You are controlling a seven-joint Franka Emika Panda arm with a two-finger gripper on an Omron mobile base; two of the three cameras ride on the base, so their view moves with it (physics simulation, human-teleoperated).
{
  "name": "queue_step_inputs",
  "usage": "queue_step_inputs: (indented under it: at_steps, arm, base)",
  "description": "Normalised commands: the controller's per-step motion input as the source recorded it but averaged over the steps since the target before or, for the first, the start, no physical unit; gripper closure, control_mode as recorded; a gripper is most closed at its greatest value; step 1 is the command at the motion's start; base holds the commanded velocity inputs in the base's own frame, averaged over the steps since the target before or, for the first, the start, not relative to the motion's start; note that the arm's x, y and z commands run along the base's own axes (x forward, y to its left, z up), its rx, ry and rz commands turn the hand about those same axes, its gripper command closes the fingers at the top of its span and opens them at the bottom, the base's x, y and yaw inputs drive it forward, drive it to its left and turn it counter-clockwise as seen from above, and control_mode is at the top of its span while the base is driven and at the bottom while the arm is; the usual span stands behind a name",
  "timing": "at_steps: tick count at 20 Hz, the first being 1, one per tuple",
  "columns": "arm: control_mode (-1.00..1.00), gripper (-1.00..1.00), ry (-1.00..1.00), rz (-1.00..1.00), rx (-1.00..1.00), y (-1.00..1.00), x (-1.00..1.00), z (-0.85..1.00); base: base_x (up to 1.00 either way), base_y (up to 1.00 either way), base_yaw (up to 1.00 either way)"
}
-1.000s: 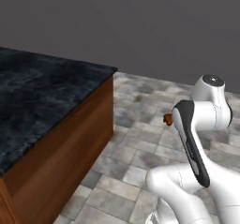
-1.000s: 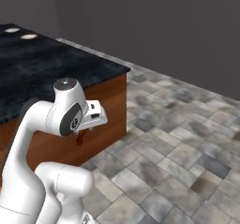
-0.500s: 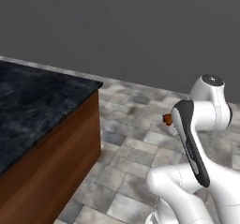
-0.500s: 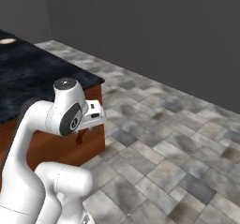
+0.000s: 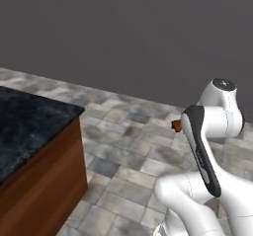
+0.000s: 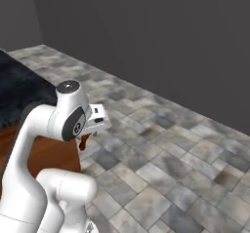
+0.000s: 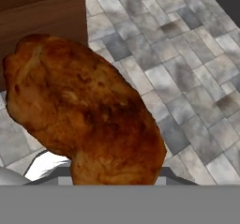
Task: Take the chicken drumsticks from the pan and place one on each plate on the dining counter.
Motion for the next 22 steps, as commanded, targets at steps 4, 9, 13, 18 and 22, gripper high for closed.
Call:
queue_step_inputs:
  at_steps: [4, 9, 13, 18, 22]
  arm:
    - [1.0, 1.0, 0.0, 0.0, 0.0, 0.0, 0.0, 0.0]
    - [1.0, 1.0, 0.0, 0.0, 0.0, 0.0, 0.0, 0.0]
    - [1.0, 1.0, 0.0, 0.0, 0.0, 0.0, 0.0, 0.0]
    - [1.0, 1.0, 0.0, 0.0, 0.0, 0.0, 0.0, 0.0]
    - [1.0, 1.0, 0.0, 0.0, 0.0, 0.0, 0.0, 0.0]
  base:
    - [1.0, -0.49, 0.09]
    - [1.0, -0.38, 0.14]
    - [1.0, -0.24, 0.22]
    - [1.0, -0.05, 0.35]
    - [1.0, -0.07, 0.43]
